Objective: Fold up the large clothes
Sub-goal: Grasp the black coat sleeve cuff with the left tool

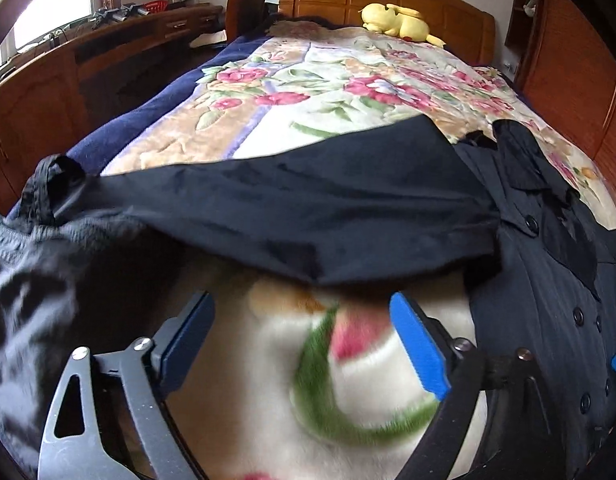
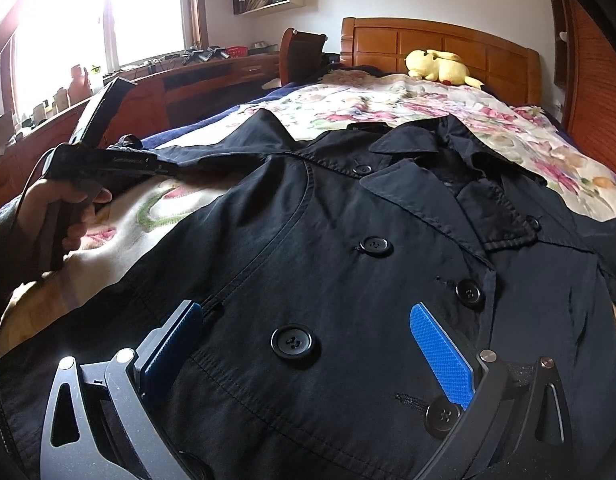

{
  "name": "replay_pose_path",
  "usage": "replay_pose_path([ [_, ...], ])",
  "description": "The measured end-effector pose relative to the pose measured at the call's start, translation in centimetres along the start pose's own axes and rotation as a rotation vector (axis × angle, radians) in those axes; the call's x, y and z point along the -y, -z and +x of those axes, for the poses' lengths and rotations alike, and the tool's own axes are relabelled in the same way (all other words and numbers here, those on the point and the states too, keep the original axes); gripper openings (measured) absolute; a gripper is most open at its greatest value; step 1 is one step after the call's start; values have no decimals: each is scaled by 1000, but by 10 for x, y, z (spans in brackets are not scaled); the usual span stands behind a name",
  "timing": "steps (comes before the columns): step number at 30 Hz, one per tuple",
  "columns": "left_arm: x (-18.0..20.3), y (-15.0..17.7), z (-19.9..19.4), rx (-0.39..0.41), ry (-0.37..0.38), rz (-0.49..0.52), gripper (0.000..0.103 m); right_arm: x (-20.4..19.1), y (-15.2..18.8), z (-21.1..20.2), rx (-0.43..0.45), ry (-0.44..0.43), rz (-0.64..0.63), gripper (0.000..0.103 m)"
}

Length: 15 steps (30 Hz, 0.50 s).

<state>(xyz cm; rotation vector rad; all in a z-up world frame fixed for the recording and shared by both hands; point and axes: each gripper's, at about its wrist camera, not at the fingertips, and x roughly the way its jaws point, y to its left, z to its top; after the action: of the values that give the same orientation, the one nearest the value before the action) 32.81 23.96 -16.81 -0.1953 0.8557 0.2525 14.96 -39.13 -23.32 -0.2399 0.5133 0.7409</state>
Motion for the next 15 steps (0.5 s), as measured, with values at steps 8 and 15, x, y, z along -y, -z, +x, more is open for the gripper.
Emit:
replay_pose_path([
  [8,-22,-23,13,-18,5,-128,68,0,0,1,-1,0,0,103],
  [15,-32,-26,26,-43,-14,-169,20,0,0,1,0,0,1,103],
])
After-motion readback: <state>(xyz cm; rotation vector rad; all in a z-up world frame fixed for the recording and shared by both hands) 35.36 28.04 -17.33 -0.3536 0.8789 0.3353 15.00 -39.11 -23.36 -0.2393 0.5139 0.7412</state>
